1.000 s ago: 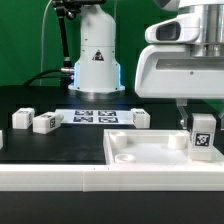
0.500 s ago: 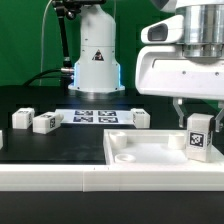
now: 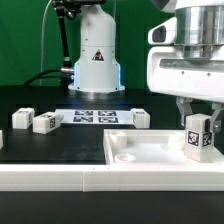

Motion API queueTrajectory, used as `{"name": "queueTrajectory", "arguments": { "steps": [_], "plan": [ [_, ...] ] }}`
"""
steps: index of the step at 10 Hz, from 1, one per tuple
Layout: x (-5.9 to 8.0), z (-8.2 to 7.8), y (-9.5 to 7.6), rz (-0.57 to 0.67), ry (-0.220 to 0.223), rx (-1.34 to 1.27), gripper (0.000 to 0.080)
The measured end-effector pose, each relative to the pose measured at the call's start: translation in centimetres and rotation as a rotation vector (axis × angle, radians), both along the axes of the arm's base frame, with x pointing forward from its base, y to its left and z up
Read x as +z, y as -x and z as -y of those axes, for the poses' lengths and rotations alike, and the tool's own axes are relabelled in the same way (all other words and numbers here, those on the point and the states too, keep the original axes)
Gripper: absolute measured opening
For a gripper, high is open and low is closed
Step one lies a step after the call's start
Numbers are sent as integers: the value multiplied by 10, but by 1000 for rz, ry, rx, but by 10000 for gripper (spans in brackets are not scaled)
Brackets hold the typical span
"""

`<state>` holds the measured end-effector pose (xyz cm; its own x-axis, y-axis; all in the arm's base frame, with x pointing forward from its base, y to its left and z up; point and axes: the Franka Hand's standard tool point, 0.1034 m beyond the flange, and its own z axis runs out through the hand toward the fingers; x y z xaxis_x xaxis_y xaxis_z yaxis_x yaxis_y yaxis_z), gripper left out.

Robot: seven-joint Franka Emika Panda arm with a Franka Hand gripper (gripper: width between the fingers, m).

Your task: Assemble one leg

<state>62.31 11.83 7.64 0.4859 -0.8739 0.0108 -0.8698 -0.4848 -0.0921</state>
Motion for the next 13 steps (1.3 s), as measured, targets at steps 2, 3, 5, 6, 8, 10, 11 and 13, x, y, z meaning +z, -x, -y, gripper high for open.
{"name": "queueTrajectory", "arguments": {
  "steps": [2,3,5,6,8,10,11,13],
  "plan": [
    [-1,-2,0,-2,-9,-20,482],
    [-1,-2,0,-1,-7,10,482],
    [0,0,-1,-4,2,138,638],
    [0,0,-2,0,11,251,638],
    [0,-1,-2,5,22,394,647],
    [0,-2,-2,12,33,538,649],
    [0,-2,-2,15,40,622,649],
    [0,-4,-1,20,51,751,649]
  ]
}}
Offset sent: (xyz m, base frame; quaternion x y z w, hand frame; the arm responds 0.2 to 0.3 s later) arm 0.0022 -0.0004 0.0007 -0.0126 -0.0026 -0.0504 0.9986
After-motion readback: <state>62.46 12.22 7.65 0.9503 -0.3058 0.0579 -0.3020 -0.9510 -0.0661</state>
